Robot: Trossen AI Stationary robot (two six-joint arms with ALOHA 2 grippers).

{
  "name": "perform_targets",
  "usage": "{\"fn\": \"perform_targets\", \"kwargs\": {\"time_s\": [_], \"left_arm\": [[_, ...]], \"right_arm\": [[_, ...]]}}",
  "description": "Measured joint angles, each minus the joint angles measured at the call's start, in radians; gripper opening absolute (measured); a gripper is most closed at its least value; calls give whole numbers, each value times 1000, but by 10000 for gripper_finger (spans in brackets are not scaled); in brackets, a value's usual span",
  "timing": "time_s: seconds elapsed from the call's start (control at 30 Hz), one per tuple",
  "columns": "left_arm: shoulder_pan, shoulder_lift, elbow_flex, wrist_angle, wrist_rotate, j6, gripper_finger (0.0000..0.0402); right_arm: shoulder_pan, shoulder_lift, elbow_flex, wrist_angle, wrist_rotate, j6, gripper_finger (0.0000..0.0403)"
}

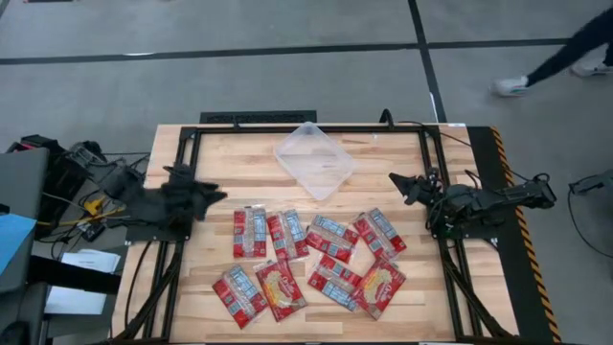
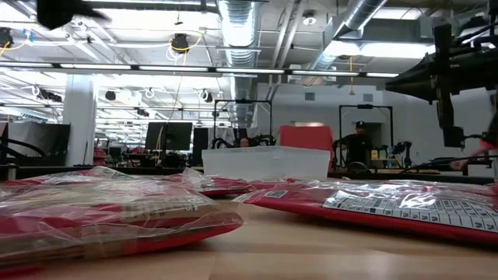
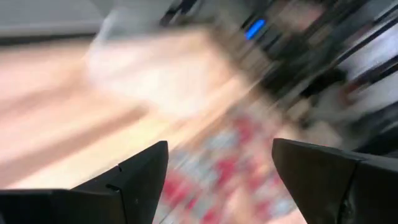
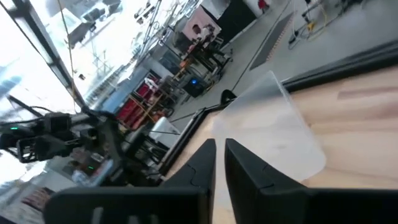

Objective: Sort popcorn bags into baskets
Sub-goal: Put the red popcorn bag into the white bin

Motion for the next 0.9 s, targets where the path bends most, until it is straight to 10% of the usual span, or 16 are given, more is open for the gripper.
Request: {"fn": "perform_targets", "kwargs": {"time_s": [0.33, 0.57, 0.9], "left_arm": [[87, 231, -105, -335, 362, -470, 329], [92, 219, -356, 12, 391, -581, 338], [101, 213, -608, 500, 381, -593, 338]], "right_arm": [[0, 0, 4, 7, -41, -102, 253], [0, -1, 18, 4, -53, -80, 322], [1, -1, 18, 1, -54, -79, 321]]}}
